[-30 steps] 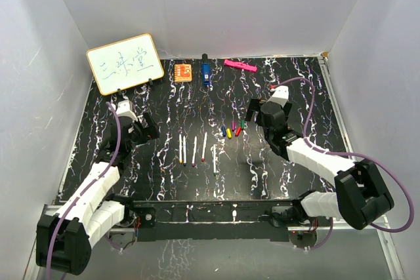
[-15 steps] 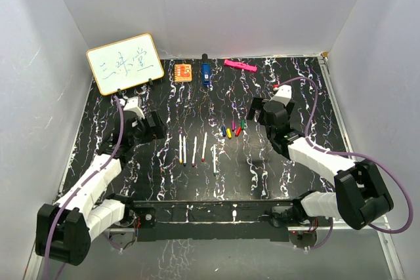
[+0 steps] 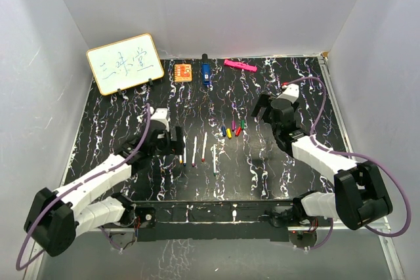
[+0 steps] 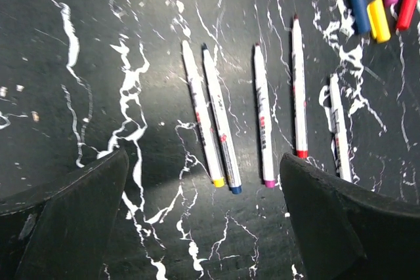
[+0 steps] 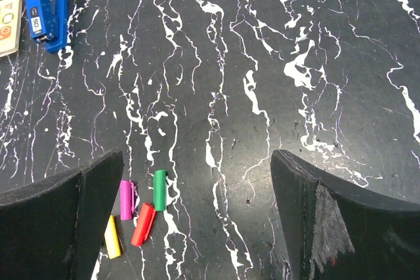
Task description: Insert the pens into the pen caps
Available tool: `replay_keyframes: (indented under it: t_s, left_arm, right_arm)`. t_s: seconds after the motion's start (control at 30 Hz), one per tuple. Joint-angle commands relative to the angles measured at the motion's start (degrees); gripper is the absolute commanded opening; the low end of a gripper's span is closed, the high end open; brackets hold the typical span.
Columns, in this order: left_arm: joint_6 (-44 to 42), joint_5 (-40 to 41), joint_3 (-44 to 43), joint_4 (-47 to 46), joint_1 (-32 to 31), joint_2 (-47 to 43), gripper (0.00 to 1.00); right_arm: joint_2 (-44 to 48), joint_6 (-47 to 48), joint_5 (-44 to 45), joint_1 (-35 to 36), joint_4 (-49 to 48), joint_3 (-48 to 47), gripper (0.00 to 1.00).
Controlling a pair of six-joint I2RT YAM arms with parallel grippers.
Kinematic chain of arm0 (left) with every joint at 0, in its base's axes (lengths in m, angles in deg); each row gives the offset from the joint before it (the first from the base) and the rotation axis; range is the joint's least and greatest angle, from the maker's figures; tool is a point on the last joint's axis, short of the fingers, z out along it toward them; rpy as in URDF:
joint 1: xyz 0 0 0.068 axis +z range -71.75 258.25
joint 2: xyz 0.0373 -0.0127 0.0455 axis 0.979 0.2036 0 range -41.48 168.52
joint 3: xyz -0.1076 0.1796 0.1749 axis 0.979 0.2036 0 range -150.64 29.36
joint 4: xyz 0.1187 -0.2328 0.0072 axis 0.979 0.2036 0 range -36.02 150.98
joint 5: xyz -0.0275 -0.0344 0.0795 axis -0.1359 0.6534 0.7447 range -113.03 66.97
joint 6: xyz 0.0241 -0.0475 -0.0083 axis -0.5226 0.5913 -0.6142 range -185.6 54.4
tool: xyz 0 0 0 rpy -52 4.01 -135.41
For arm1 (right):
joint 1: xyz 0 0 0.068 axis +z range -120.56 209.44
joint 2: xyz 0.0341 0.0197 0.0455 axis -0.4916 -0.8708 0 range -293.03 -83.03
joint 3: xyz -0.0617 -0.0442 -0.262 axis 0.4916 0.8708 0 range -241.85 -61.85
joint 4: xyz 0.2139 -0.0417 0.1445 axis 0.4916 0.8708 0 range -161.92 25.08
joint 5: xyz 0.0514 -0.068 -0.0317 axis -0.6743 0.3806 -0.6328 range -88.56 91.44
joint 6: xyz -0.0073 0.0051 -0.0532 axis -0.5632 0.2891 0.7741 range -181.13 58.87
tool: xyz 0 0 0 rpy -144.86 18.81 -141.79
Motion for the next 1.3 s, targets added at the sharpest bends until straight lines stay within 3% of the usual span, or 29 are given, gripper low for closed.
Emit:
replay_keyframes:
  t_s: [0.0,0.23,0.37,0.43,0.47,0.63,0.67,0.83,0.97,1.07,1.27]
  left_arm:
    - [0.9,5.0,-1.3,-1.1,-3.0,3.1,0.99]
    - [0.1,7.3,-2.0,-0.3,-3.1,4.0,0.98]
    - [-0.3,5.2,-2.2,-1.2,-2.9,5.5,0.93]
    - [1.5,5.4,-2.6,-0.5,-2.1,6.6,0.83]
    - [1.4,4.2,-2.8,-0.4,-1.5,7.1,0.82]
    - [0.4,0.6,-3.8,-0.7,1.0,8.6,0.88]
    - [0.2,1.1,-4.1,-0.6,1.1,8.7,0.97]
    - [0.7,8.2,-7.6,4.2,1.0,11.5,0.96]
    - [1.3,9.7,-10.1,6.4,1.0,14.9,0.9]
    - [2.0,7.1,-10.4,5.5,1.0,16.1,0.65]
    - [2.3,4.8,-14.0,11.2,1.0,19.6,0.63]
  right_arm:
    - [2.8,-1.4,-2.1,-1.3,-3.6,-0.6,0.93]
    - [5.7,-4.2,-6.0,-5.3,-5.7,2.4,0.94]
    - [6.4,-6.0,-9.1,-7.0,-7.5,3.8,0.94]
    - [6.3,-6.1,-9.7,-7.2,-7.7,3.8,0.94]
    - [6.3,-6.1,-9.8,-7.2,-7.8,3.8,0.94]
    - [6.2,-5.9,-10.3,-7.3,-7.9,3.7,0.94]
    - [6.2,-5.9,-10.3,-7.3,-7.9,3.8,0.94]
    - [6.6,-5.8,-10.7,-7.3,-7.9,4.1,0.93]
    - [6.5,-5.8,-10.7,-7.3,-8.0,4.0,0.92]
    - [6.1,-5.6,-10.7,-7.3,-8.0,4.0,0.91]
    - [6.4,-4.1,-10.3,-7.3,-7.4,3.5,0.91]
